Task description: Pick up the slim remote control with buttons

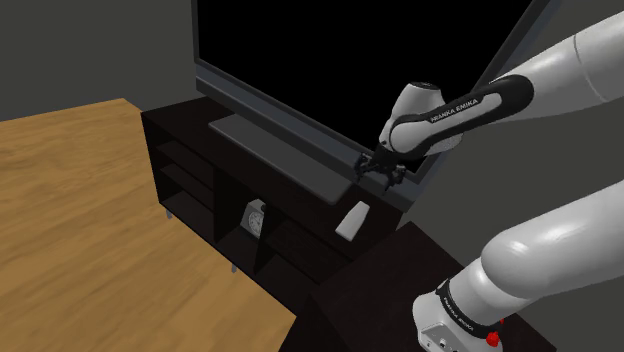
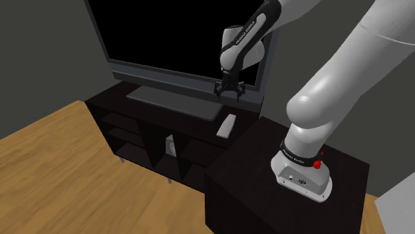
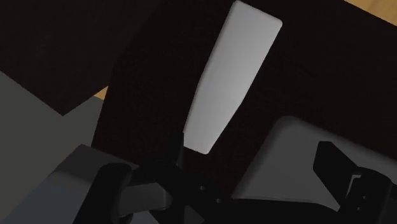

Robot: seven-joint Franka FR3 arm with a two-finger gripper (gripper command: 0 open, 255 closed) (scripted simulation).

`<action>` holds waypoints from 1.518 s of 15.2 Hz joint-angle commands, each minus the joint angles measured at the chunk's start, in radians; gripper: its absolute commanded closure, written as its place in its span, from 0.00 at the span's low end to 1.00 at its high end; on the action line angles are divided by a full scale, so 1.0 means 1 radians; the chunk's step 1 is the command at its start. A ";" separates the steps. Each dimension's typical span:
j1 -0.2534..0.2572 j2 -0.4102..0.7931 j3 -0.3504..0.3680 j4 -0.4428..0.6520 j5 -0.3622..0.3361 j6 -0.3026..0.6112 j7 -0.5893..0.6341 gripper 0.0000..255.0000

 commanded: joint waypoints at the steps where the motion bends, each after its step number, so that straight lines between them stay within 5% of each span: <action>1: -0.017 0.082 0.001 -0.007 -0.001 0.084 0.055 0.00; 10: -0.048 0.486 -0.029 0.050 0.010 0.402 0.269 0.00; 19: -0.027 0.630 -0.054 0.087 -0.004 0.508 0.281 0.00; 20: -0.028 0.629 -0.054 0.086 -0.005 0.509 0.280 1.00; 23: -0.028 0.629 -0.054 0.085 -0.005 0.509 0.280 1.00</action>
